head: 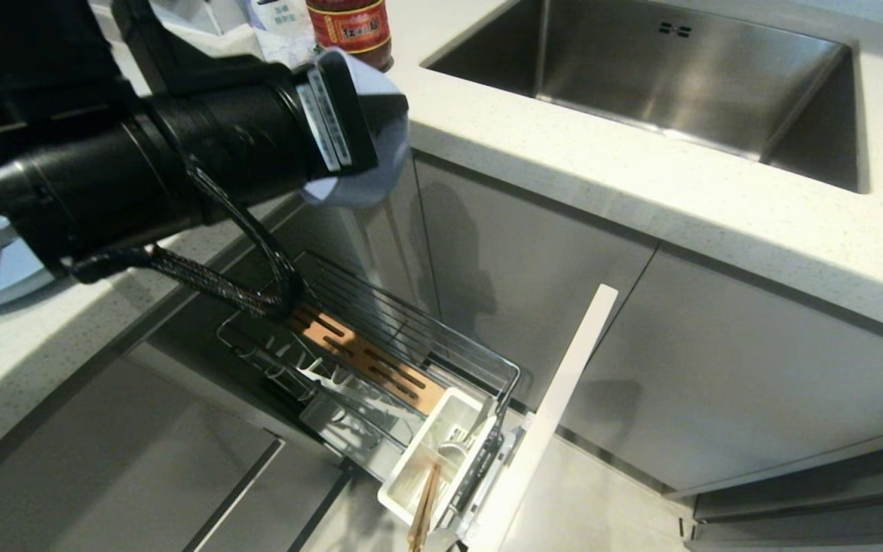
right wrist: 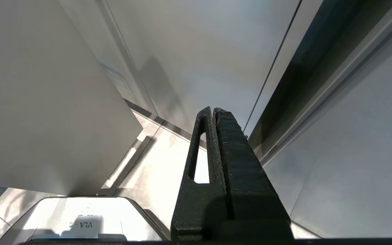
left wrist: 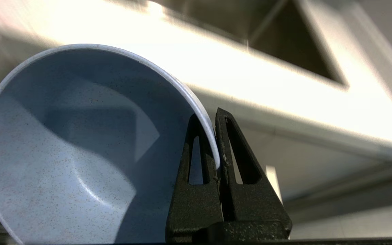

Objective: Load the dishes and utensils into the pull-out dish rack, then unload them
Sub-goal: Pick up the bowl and place it in the cupboard

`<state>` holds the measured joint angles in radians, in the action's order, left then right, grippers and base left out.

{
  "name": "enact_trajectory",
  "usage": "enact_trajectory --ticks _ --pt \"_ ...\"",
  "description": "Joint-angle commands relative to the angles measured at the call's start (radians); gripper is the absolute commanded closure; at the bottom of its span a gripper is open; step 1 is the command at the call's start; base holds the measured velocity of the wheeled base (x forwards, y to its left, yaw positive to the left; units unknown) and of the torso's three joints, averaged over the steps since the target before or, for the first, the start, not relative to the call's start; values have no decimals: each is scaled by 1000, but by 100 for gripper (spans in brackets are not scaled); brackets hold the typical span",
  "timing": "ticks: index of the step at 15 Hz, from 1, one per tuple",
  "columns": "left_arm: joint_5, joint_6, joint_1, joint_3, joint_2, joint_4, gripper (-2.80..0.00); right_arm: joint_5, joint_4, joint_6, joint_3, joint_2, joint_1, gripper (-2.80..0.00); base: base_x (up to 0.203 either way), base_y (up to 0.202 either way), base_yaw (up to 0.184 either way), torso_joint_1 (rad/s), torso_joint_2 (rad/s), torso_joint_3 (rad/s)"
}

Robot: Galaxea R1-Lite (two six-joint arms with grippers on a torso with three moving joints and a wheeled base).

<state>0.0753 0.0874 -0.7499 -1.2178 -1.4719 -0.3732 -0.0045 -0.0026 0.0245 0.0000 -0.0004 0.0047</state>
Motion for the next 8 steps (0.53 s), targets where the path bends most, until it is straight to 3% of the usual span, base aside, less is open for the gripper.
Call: enact_trajectory --ticks 1,3,4,5,6,8 --pt "2 7 -40 68 -16 -8 0 0 0 0 2 -4 1 0 0 0 0 0 0 0" --pt "58 59 -99 171 -17 -45 0 0 0 0 2 -3 0 0 0 0 0 0 0 0" --pt "128 106 -141 223 -20 -81 0 0 0 0 2 -4 0 0 0 0 0 0 0 0" --pt "241 168 -174 263 -36 -126 0 0 0 0 2 -4 1 0 0 0 0 0 0 0" --pt "348 261 -205 309 -59 -186 0 0 0 0 2 -4 0 0 0 0 0 0 0 0" --pt "455 387 -226 377 -104 -316 0 0 0 0 2 -3 1 0 0 0 0 0 0 0"
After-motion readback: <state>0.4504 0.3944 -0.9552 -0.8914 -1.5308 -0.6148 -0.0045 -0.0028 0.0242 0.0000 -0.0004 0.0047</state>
